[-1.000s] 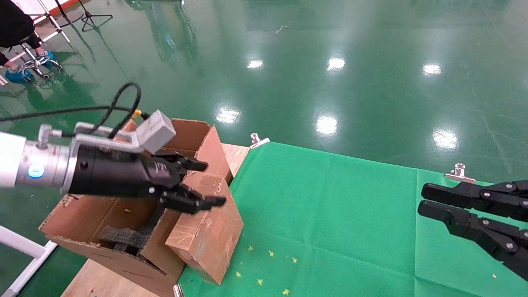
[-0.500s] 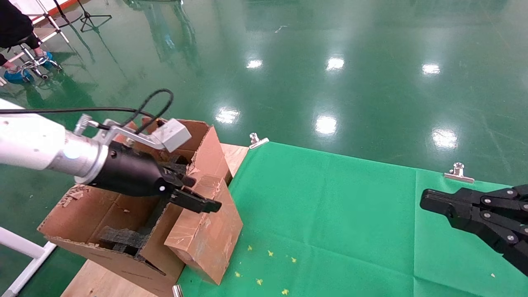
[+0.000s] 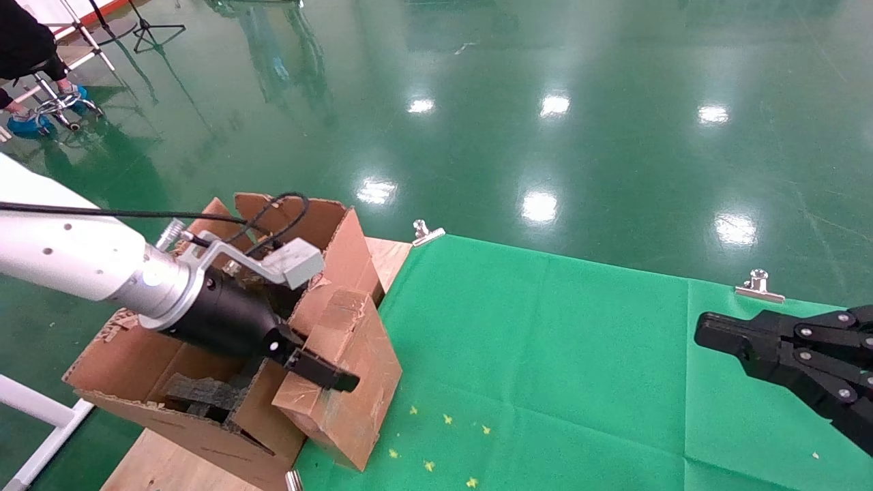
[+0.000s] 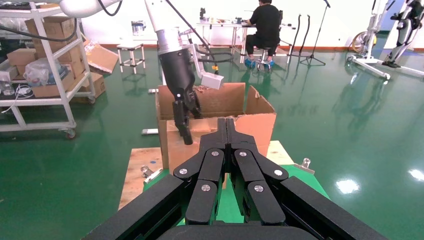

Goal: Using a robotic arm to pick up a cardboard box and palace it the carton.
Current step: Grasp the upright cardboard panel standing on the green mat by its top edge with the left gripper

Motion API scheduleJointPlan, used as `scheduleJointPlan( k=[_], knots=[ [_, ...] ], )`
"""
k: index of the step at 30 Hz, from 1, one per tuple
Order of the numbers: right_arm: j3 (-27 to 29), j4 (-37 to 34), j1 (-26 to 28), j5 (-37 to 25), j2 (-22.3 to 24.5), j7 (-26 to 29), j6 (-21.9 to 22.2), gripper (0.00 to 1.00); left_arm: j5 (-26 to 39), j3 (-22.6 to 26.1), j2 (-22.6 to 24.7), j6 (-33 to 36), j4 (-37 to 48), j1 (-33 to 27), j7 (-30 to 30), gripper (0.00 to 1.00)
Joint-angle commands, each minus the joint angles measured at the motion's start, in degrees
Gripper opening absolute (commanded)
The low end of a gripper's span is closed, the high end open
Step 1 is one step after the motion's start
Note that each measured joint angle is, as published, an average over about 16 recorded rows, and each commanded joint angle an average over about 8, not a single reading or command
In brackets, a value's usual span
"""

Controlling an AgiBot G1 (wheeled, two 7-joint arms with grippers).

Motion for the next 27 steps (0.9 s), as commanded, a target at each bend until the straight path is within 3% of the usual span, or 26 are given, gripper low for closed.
scheduleJointPlan(
  k=[1, 3, 4, 8, 9, 27],
  knots=[
    [0.00, 0.00, 0.00, 0.00, 0.00, 0.00, 0.00, 0.71, -0.04, 1.62, 0.15, 0.11, 0.03, -0.64, -0.56, 0.90],
    [0.00, 0.00, -0.01, 0.00, 0.00, 0.00, 0.01, 0.95, 0.10, 2.55, 0.28, 0.23, 0.07, -1.09, -0.71, 0.65],
    [0.00, -0.01, -0.01, 0.00, 0.00, 0.00, 0.01, 1.00, 0.13, 2.81, 0.32, 0.27, 0.09, -1.23, -0.75, 0.53],
    [0.00, -0.01, -0.01, 0.00, 0.00, 0.00, 0.01, 1.00, 0.17, 3.29, 0.41, 0.36, 0.15, -1.50, -0.81, 0.05],
    [0.00, -0.01, -0.01, 0.00, 0.00, 0.00, 0.01, 1.00, 0.16, 3.20, 0.40, 0.36, 0.15, -1.46, -0.80, 0.00],
    [0.00, -0.01, -0.01, 0.00, 0.01, 0.00, 0.01, 1.00, 0.00, 1.99, 0.20, 0.18, 0.11, -0.79, -0.68, 0.00]
  ],
)
